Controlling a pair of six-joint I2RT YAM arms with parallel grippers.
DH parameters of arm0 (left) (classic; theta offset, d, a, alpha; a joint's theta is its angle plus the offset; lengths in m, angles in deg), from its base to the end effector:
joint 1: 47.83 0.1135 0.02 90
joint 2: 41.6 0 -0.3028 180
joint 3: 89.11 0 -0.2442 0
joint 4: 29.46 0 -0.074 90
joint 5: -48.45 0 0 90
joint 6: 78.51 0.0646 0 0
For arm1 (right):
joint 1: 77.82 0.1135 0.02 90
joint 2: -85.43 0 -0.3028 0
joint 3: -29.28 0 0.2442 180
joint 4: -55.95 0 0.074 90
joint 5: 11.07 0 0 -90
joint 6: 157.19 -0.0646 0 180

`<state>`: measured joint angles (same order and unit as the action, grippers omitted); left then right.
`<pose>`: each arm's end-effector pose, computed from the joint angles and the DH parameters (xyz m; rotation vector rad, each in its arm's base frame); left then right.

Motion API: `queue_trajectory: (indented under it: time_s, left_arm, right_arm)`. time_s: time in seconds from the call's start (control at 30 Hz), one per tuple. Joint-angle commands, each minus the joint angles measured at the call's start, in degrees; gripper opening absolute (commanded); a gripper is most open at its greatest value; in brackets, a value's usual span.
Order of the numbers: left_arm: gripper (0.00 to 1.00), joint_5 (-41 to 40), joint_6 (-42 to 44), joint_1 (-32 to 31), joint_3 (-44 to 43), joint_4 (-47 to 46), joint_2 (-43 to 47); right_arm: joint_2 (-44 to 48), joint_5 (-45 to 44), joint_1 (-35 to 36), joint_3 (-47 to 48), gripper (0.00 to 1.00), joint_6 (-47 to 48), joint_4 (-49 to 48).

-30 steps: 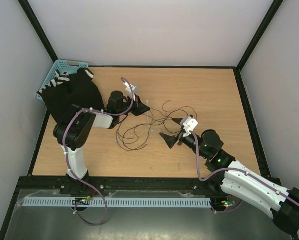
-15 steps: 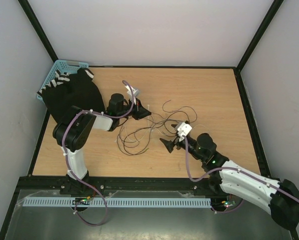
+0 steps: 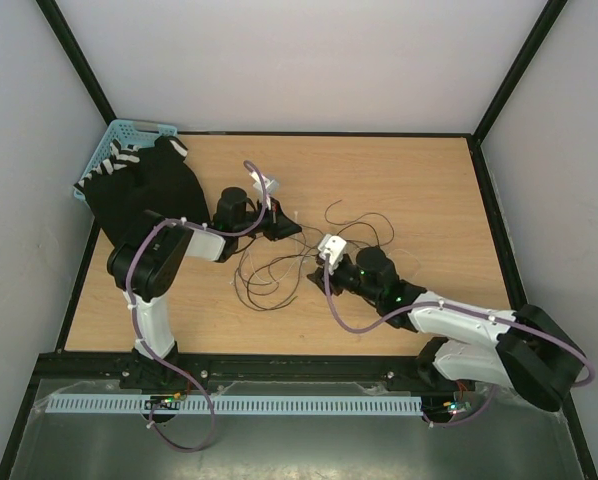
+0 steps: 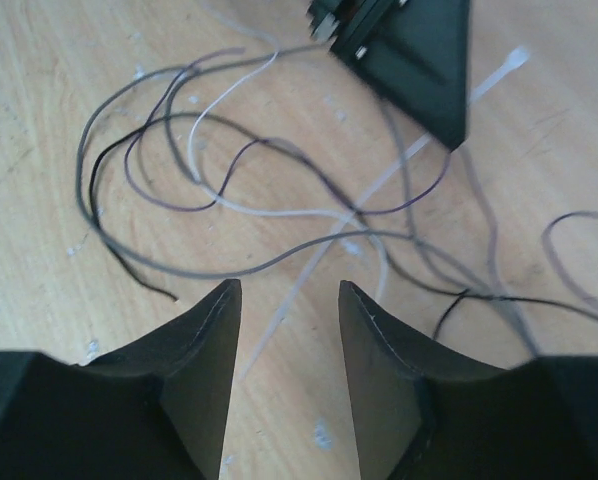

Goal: Zip-tie the wires
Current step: Tie the cable at the center of the board.

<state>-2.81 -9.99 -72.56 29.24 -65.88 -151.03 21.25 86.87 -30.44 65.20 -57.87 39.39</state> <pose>0.3526 -0.2069 0.1937 0.5708 1.7898 -1.1640 0.1548 0.1814 0.2425 -0.9494 1.5443 0.5992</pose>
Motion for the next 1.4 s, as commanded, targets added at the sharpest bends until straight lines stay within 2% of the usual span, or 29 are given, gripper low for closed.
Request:
queue_trajectory:
  time_s: [0.0, 0.1, 0.23, 0.37, 0.83, 1.37]
  left_arm:
    - [0.00, 1.4, -0.9, 0.3, -0.4, -1.6, -0.6]
    - [0.00, 1.3, -1.1, 0.2, -0.4, -1.6, -0.6]
    - [0.00, 1.2, -1.4, 0.2, -0.5, -1.6, -0.7]
    - [0.00, 1.2, -1.4, -0.1, -0.4, -1.6, -0.8]
    - [0.00, -0.3, -1.0, -0.4, 2.0, -1.5, 0.1]
    - [0.00, 1.6, -0.8, 0.4, 2.7, 0.0, 0.2]
  right_arm:
    - [-4.2, 2.5, 1.0, 1.8, 0.51, -9.5, 5.0]
    - [-7.7, -0.9, 1.1, 3.0, 0.43, -15.1, 5.5]
    - [-12.0, -2.6, 1.3, 3.4, 0.42, -21.4, 1.7]
    - [-16.7, -2.6, 1.6, 4.6, 0.38, -23.4, -0.8]
    - [-27.7, -2.2, 3.6, 10.0, 0.33, -24.9, -2.4]
    - [-40.7, -3.3, 4.5, 23.5, 0.33, -21.7, -1.7]
